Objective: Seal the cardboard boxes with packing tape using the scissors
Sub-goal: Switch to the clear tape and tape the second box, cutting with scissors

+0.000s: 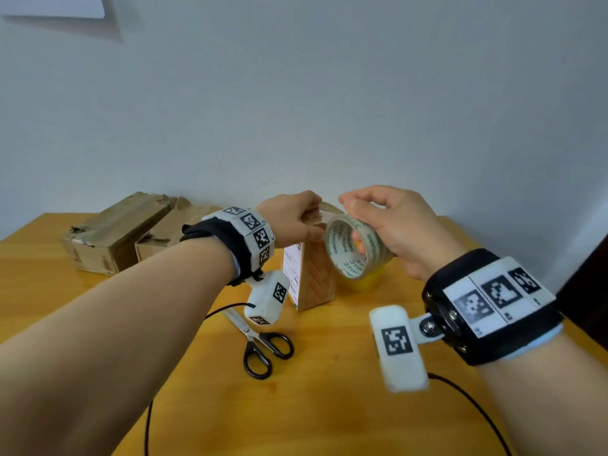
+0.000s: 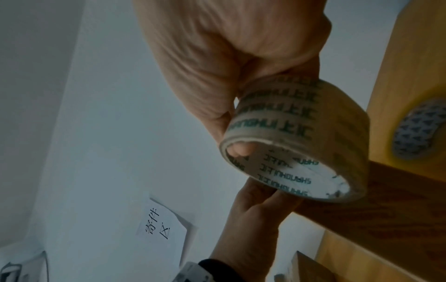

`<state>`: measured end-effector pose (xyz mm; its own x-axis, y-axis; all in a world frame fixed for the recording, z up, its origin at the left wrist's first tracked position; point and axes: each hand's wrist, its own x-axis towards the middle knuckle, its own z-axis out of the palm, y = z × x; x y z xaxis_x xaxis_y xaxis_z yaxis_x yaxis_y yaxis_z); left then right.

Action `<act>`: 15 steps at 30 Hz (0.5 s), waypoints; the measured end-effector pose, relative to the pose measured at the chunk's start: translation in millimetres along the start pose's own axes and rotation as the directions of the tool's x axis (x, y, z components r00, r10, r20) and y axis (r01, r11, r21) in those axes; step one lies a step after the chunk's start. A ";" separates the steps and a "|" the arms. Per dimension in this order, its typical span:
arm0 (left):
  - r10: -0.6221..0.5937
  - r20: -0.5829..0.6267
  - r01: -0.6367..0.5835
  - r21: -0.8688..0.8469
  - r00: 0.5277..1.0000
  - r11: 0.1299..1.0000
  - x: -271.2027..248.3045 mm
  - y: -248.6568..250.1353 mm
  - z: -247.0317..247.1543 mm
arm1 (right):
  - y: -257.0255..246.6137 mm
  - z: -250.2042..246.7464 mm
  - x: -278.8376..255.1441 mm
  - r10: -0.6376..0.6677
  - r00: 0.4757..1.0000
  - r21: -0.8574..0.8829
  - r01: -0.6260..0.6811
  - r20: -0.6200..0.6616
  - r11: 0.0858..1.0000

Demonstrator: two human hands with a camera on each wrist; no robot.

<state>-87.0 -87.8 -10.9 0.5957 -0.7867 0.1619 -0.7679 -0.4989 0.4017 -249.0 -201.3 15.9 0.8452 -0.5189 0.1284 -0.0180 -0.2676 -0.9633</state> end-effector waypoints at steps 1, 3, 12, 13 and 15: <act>0.012 0.010 -0.012 0.029 1.000 1.000 -0.8 0.0 0.4 | 2.5 -1.3 -3.8 0.002 1.000 -0.011 -0.001 0.012 1.000; 0.034 0.037 -0.037 0.091 0.999 0.995 -1.5 -0.5 1.0 | 6.9 -3.6 -8.2 0.008 1.000 -0.044 -0.006 0.028 0.999; 0.095 0.124 -0.127 0.277 0.988 0.952 -4.9 1.0 3.7 | 29.4 -5.1 -18.0 0.143 0.983 -0.174 -0.122 0.112 0.977; 0.099 0.136 -0.135 0.285 0.986 0.949 -4.3 -0.4 4.3 | 32.5 -4.1 -18.4 0.146 0.982 -0.175 -0.125 0.115 0.977; 0.103 0.144 -0.141 0.284 0.984 0.948 -3.7 -2.3 5.0 | 38.8 -1.0 -20.2 0.158 0.980 -0.184 -0.134 0.122 0.974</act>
<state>-88.6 -85.5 -16.9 0.4735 -0.8779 0.0711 -0.8790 -0.4658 0.1020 -267.3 -202.0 -23.8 0.8904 -0.4518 -0.0551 -0.2293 -0.3407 -0.9118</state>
